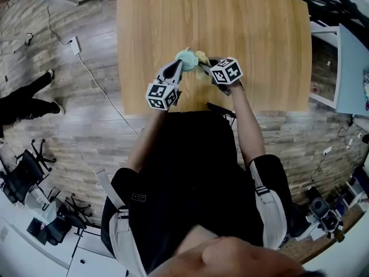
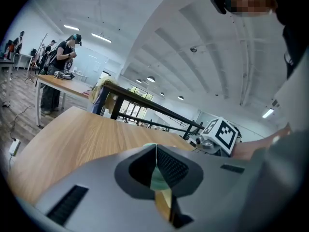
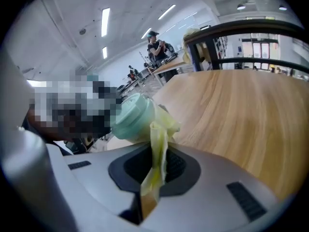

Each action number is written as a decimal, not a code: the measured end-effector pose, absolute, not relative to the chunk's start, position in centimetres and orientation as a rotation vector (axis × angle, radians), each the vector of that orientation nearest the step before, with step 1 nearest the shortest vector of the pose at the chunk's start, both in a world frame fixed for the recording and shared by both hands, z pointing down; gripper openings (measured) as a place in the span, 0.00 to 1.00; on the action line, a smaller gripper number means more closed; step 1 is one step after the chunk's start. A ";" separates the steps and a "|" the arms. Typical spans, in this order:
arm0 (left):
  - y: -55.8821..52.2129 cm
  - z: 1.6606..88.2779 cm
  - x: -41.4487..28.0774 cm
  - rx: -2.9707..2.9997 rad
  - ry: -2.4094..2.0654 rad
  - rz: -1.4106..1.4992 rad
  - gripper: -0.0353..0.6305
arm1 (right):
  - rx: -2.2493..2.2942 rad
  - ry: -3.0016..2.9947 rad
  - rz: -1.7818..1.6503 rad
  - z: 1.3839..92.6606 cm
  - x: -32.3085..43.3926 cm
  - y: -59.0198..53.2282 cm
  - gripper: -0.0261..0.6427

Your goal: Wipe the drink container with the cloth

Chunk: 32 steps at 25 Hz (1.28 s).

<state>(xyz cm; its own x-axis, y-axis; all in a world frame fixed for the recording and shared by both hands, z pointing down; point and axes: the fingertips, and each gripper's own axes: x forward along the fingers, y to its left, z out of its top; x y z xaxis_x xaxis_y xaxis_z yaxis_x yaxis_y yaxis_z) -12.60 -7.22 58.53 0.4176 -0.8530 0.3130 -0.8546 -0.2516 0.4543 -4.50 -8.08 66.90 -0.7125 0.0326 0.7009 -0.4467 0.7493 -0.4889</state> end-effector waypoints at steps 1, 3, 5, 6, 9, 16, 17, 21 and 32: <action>-7.2 58.6 -12.7 2.114 -1.437 0.002 0.09 | 0.362 -2.230 0.852 66.8 -4.3 -8.4 0.11; -7.3 58.7 -12.7 2.117 -1.424 0.001 0.09 | 0.445 -2.238 0.839 66.2 -3.9 -8.7 0.11; -7.2 58.5 -12.7 2.125 -1.410 0.008 0.09 | 0.507 -2.249 0.826 65.3 -3.7 -8.6 0.11; -7.1 58.4 -12.8 2.130 -1.405 0.014 0.09 | 0.541 -2.253 0.815 64.8 -3.6 -8.6 0.11; -7.0 58.2 -12.9 2.159 -1.399 0.052 0.09 | 0.668 -2.265 0.777 63.7 -3.2 -8.7 0.11; -7.8 56.3 -12.8 2.249 -1.417 0.069 0.09 | 0.968 -2.344 0.707 59.3 -1.9 -10.8 0.11; -7.9 55.6 -12.8 2.273 -1.429 0.074 0.09 | 1.004 -2.362 0.697 58.4 -1.8 -11.1 0.11; -8.4 52.5 -13.3 2.331 -1.480 0.036 0.09 | 1.103 -2.445 0.642 54.8 -1.9 -11.9 0.11; -7.9 46.4 -15.6 2.347 -1.628 -0.072 0.09 | 1.311 -2.655 0.506 46.6 -2.8 -11.1 0.11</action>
<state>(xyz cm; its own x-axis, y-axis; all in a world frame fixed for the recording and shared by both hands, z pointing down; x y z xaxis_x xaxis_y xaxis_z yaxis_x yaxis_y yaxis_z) -15.63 -7.93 46.38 0.3622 -0.9245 0.1192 -0.9103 -0.3233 0.2587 -2.82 -11.14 46.57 -0.6116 -0.7445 0.2676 -0.7908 0.5647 -0.2363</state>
